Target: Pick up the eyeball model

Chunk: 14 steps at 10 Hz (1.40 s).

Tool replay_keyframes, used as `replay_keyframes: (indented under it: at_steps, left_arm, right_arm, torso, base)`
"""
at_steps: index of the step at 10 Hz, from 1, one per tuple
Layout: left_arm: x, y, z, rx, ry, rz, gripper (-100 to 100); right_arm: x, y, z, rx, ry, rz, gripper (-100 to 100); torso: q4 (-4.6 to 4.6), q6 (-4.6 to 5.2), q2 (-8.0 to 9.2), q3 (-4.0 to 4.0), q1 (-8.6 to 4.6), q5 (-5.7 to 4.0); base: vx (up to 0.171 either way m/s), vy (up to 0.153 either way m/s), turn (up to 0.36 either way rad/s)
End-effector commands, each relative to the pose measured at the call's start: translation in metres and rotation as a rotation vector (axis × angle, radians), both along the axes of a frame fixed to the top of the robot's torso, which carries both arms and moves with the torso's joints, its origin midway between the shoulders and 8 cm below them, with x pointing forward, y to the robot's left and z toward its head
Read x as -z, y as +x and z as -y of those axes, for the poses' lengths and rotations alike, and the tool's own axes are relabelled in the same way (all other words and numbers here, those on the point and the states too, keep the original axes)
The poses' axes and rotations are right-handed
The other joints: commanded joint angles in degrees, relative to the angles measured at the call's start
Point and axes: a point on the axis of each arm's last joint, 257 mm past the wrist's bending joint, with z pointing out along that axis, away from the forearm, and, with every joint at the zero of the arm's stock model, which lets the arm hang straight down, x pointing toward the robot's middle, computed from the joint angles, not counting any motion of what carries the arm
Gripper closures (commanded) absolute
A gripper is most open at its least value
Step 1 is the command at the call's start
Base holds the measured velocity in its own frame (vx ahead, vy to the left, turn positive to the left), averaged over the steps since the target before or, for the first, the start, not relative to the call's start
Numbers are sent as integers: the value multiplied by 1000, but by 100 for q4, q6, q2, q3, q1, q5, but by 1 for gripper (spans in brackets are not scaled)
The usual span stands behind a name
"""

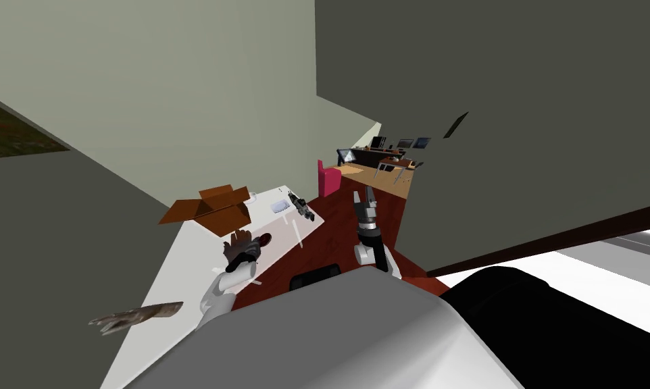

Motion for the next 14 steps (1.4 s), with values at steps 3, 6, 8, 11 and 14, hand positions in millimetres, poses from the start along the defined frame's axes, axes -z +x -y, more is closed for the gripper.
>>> replay_keyframes:
  at_steps: [3, 6, 8, 11, 14]
  left_arm:
    - [29, -17, -6, -17, -2, -102, -100]
    - [33, -19, -7, -18, -3, -112, 0]
    - [37, -13, -9, -26, -3, -111, -100]
    - [42, -7, -12, -33, -3, -111, -100]
    - [46, -2, -13, -39, -4, -110, -100]
  right_arm:
    - [0, 0, 0, 0, 0, 0, 0]
    - [0, 0, 0, 0, 0, 0, 0]
    - [0, 0, 0, 0, 0, 0, 0]
    - [0, 0, 0, 0, 0, 0, 0]
    - [0, 0, 0, 0, 0, 0, 0]
  torso:
    - [1, -1, 3, 2, 5, 1]
    - [2, -1, 12, 7, 2, 0]
    - [5, 0, 23, 14, 4, 1]
    - [6, -1, 28, 16, 7, 1]
    - [6, -1, 28, 16, 6, 1]
  base:
    - [55, 1, -11]
    - [31, -3, -2]
    - [-4, 10, -31]
    - [-9, 11, -23]
    - [-7, 9, -23]
